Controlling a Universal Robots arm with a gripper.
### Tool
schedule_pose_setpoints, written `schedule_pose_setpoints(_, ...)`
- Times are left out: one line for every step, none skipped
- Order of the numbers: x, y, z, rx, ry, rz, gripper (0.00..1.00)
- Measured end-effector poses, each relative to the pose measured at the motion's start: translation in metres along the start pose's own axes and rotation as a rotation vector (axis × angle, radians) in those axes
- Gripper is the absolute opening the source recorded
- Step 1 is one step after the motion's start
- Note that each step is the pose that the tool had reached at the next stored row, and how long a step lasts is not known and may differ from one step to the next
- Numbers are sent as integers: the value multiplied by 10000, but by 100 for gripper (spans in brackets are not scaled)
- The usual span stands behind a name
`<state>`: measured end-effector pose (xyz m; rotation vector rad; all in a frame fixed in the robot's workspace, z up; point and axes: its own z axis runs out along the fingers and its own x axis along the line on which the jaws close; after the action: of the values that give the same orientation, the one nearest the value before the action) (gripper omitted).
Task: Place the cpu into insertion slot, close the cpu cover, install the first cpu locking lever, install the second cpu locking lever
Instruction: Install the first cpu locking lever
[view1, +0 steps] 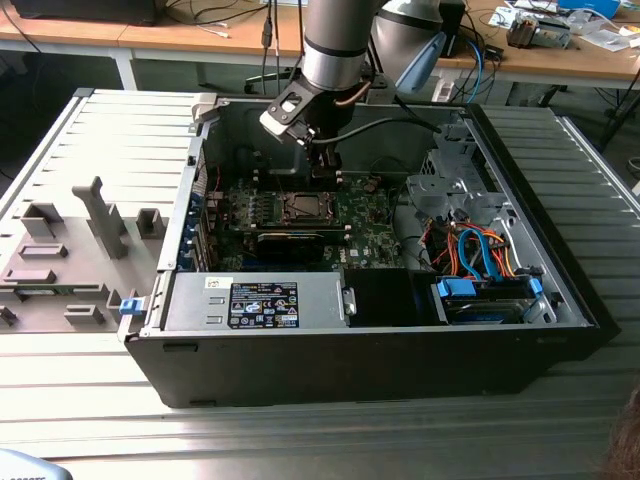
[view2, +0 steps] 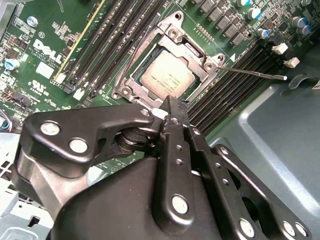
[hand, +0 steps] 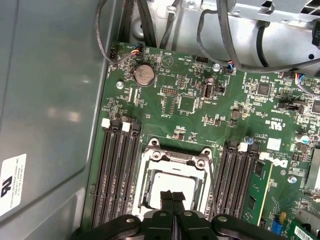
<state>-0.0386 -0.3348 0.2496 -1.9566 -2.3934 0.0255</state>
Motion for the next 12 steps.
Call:
schedule_pose_setpoints(0, 0, 0, 2, -2, -60, 11)
schedule_pose_setpoints(0, 0, 0, 4, -5, -124, 11)
schedule_pose_setpoints(0, 0, 0, 5, -7, -166, 11)
schedule_pose_setpoints(0, 0, 0, 7, -11, -236, 11)
schedule_pose_setpoints(0, 0, 0, 7, -12, -273, 11)
schedule_pose_setpoints(0, 0, 0, 9, -14, -324, 11)
schedule_pose_setpoints(0, 0, 0, 11, -17, -393, 11)
schedule_pose_setpoints(0, 0, 0, 12, -18, -425, 11)
schedule_pose_setpoints(0, 0, 0, 13, -21, -465, 11)
schedule_pose_setpoints(0, 0, 0, 15, -23, -525, 11)
schedule_pose_setpoints(0, 0, 0, 16, -25, -562, 11)
schedule_pose_setpoints(0, 0, 0, 17, -26, -600, 11)
